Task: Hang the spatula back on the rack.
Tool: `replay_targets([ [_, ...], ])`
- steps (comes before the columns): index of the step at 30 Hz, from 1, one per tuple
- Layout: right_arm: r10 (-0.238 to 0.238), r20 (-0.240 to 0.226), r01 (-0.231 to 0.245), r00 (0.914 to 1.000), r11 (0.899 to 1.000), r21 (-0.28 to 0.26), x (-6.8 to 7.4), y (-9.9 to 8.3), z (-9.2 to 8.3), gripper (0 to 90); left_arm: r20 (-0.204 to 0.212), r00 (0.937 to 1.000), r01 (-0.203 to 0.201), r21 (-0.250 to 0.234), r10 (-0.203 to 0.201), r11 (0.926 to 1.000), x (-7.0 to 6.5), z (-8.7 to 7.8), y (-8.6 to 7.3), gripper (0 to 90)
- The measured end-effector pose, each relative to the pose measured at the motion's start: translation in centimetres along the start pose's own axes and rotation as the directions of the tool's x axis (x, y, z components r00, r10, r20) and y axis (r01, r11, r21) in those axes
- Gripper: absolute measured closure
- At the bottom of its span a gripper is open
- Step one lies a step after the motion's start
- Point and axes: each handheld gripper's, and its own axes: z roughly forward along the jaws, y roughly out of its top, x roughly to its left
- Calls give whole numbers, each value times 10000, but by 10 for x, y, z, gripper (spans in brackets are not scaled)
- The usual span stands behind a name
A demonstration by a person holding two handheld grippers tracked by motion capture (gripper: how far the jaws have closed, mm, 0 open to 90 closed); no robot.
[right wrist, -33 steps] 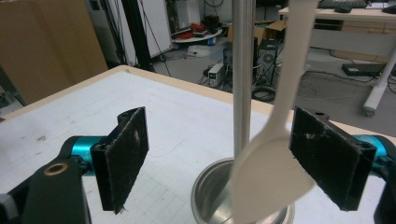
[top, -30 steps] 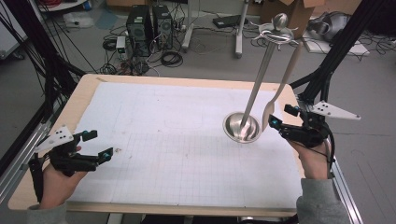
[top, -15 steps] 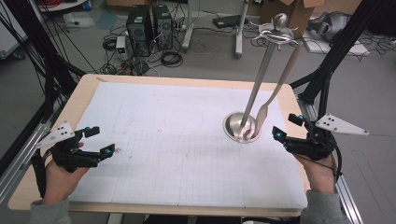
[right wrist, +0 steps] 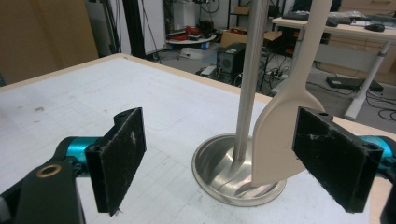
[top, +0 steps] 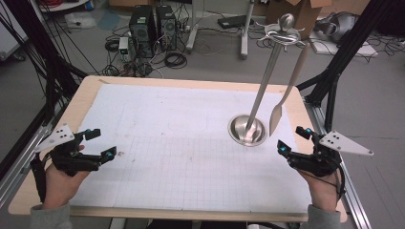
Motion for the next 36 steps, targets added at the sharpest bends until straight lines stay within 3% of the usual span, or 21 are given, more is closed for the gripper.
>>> replay_targets([
  [17,322,53,-322,9995,9995,-16,11,-27,0,144,-10,10000,-12,-116,12,9999,0,-2,1,52],
  [31,546,-80,-545,9985,9985,99,5,-51,-5,140,15,10000,-62,50,62,10000,-1,2,0,52],
  [36,422,-68,-420,9991,9989,204,6,-55,0,140,104,9999,-92,74,92,9999,-3,5,-1,52],
])
